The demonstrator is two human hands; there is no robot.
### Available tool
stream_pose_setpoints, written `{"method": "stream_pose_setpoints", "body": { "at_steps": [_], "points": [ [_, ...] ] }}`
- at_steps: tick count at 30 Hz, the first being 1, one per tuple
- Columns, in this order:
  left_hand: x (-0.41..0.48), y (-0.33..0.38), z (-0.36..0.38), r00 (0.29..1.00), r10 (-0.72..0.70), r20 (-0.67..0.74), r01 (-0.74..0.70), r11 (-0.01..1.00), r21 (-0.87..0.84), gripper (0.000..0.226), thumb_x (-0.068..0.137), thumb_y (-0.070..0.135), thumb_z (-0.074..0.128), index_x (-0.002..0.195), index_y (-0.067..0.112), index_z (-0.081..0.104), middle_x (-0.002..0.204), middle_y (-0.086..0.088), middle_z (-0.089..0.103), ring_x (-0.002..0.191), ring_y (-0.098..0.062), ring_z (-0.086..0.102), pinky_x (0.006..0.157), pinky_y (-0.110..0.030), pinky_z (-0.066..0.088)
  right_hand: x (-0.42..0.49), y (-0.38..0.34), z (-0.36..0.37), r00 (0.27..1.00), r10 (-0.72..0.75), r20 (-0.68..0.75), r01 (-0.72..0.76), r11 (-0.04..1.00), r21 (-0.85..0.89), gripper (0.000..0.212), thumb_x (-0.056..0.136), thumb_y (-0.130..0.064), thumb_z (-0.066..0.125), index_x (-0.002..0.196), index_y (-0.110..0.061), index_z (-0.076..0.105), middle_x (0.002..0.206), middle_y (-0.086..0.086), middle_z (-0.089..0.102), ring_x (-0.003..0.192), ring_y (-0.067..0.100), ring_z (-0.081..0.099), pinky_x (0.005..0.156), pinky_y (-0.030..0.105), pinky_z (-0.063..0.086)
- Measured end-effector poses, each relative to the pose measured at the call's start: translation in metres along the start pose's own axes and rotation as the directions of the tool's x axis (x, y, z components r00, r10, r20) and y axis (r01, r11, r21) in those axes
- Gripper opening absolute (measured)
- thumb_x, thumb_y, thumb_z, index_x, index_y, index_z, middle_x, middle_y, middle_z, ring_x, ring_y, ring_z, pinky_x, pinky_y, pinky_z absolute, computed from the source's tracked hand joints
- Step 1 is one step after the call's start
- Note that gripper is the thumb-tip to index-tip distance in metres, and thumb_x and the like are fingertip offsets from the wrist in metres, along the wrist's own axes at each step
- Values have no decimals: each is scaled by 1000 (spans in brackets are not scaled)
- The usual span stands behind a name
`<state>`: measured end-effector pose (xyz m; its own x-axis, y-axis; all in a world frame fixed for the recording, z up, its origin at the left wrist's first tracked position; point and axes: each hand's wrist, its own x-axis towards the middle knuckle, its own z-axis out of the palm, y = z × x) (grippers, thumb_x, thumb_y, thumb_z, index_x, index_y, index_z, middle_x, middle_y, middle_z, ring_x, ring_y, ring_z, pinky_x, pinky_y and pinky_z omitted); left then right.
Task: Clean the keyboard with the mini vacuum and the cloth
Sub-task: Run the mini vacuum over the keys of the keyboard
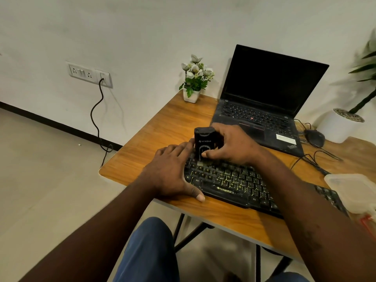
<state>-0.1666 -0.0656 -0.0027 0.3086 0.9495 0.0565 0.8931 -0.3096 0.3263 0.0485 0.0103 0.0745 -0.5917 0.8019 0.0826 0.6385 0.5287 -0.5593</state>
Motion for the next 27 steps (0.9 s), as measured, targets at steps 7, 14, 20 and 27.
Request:
{"method": "stream_pose_setpoints", "body": {
  "at_steps": [7,14,20,27],
  "points": [
    [-4,0,-2,1000,24,-11,-24,999,-39,149,51,104,54,154,41,-31,172,2,7,153,-24,15,125,-54,16,-20,27,-20,967,143,-211,-146,989,0,44,78,-22,89,113,-21,62,104,-9,67,94,7,65,69,17,48],
    [-16,19,4,956,118,-267,-95,991,99,121,71,103,35,165,31,10,164,5,31,150,-22,23,126,-50,12,-33,33,-27,954,180,-238,-181,983,21,48,78,-25,89,118,-22,62,106,-7,69,95,7,66,72,21,50],
    [-9,31,7,982,84,-169,-56,984,167,119,68,106,25,159,30,32,162,9,35,148,-17,23,125,-47,14,-21,26,-19,976,119,-182,-140,984,-109,44,79,-26,88,112,-22,60,104,-7,67,93,13,64,74,27,54],
    [-7,28,7,986,78,-147,-53,985,166,123,64,108,25,159,30,33,159,11,36,145,-15,23,122,-45,20,-22,23,-17,992,54,-114,-61,996,-59,36,79,-26,88,104,-26,60,97,-8,69,85,4,65,67,21,50]
  ]
}}
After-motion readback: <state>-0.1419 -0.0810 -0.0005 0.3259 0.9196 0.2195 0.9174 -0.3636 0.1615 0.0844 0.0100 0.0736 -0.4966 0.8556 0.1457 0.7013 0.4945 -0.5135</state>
